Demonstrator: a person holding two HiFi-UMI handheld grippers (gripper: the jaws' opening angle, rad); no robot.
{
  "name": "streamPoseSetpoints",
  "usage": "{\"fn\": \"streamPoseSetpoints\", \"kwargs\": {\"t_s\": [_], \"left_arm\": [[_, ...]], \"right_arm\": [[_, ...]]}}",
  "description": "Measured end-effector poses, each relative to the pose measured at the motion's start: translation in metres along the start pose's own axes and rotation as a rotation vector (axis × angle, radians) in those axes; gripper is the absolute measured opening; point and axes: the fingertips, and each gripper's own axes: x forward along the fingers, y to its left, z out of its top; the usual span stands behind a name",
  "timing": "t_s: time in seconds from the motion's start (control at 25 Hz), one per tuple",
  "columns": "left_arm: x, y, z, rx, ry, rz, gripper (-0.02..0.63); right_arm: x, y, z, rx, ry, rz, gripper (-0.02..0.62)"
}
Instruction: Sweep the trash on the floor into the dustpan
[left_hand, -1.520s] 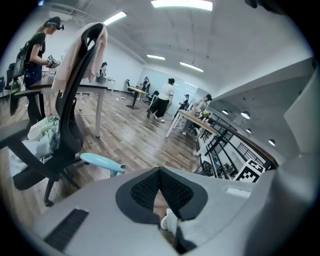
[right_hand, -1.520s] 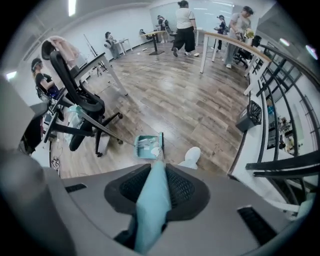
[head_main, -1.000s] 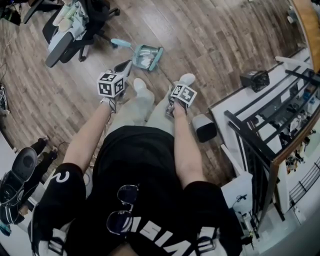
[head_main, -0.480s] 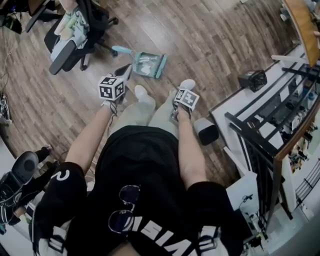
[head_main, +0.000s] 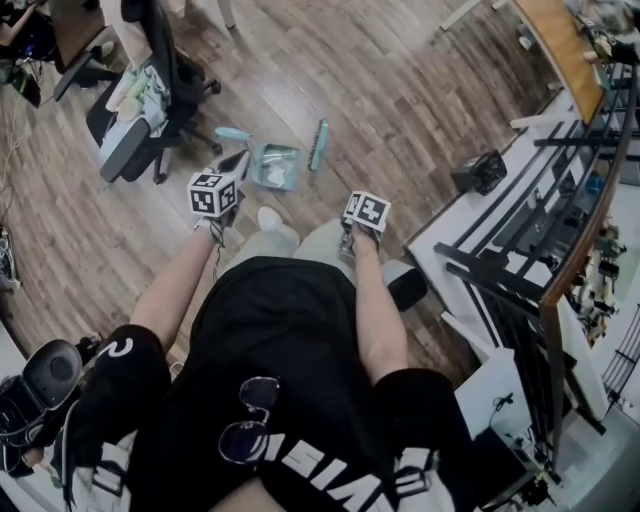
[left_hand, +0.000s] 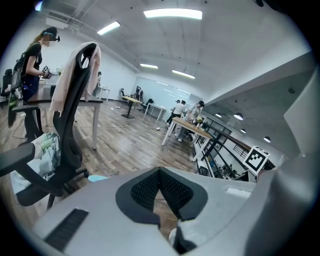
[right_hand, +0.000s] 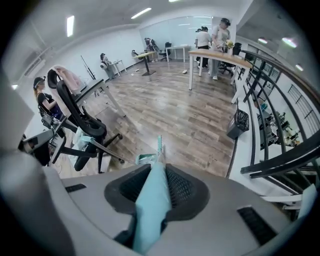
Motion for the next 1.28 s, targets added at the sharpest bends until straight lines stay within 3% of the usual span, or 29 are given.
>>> {"fn": "streamPoseSetpoints", "kwargs": {"t_s": [0.24, 0.44, 0.64, 0.92, 1.08, 1.28], "left_arm": [[-0.011, -0.019, 0.017, 0.020, -0.052, 0.017, -0.003], [-0.029, -0.051, 0.012, 0.042, -0.066, 0.029, -0.003], [-0.059, -0.088, -0.013, 0.023, -0.086, 0.031, -0.003], [-0.095, -0.134, -0.063, 0.011, -0.087, 0.033, -0.003], [-0.117, -0.148, -0.086, 0.002, -0.084, 0.046, -0.003], [-0.133, -0.153, -0.105, 0.001, -0.071, 0.051, -0.003]], "right_arm": [[-0.031, -0.016, 0.013, -0.035, -0.059, 0.014, 0.083], [-0.061, -0.037, 0.000, -0.050, -0.071, 0.012, 0.083], [-0.095, -0.051, -0.019, -0.051, -0.115, 0.050, 0.083], [-0.138, -0.087, -0.066, -0.047, -0.142, 0.029, 0.083], [-0.156, -0.103, -0.088, -0.057, -0.153, -0.009, 0.083], [-0.164, -0.099, -0.109, -0.037, -0.157, 0.044, 0.083]]}}
